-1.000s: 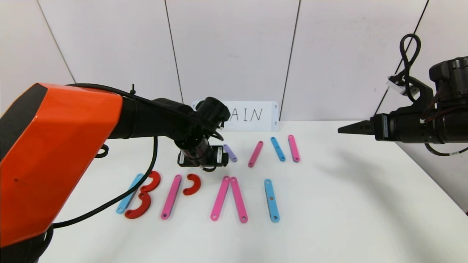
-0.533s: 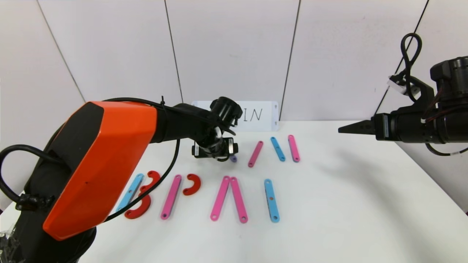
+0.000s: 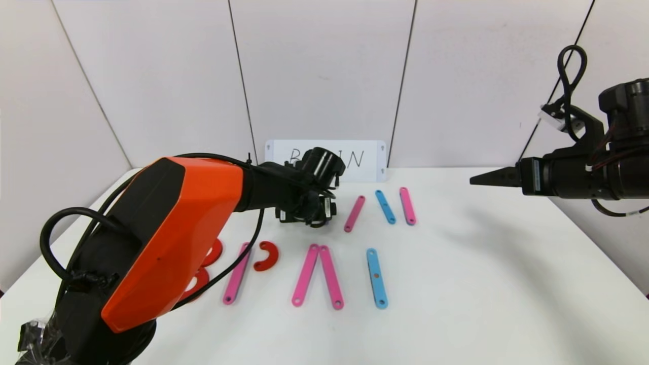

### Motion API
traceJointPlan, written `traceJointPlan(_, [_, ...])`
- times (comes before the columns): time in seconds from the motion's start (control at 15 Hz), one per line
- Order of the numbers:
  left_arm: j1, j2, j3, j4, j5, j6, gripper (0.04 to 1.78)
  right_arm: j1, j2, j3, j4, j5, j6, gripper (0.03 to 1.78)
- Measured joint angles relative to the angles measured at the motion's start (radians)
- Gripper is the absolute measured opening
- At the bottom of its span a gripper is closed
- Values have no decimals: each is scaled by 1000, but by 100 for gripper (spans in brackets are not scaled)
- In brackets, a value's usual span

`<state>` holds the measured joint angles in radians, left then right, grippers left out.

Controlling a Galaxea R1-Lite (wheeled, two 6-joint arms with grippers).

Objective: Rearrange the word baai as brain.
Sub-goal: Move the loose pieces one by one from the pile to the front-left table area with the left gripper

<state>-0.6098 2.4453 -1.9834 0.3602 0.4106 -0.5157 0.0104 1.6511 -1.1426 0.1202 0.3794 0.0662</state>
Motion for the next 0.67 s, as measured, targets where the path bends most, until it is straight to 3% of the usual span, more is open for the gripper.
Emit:
traceJointPlan(0.2, [-3, 9, 0, -3, 5, -2, 171, 0, 0, 1, 0, 0, 0, 173])
traceJointPlan(0.33, [-2, 11, 0, -3, 5, -1, 156, 0, -1, 3, -1, 0, 0, 173])
traceJointPlan(0.47, [-2, 14, 0, -3, 6, -1, 132, 1, -1, 4, -1, 0, 0, 173])
traceJointPlan(0.67, [-2, 15, 0, 1, 4, -2, 78, 1, 0, 4, -1, 0, -2, 173])
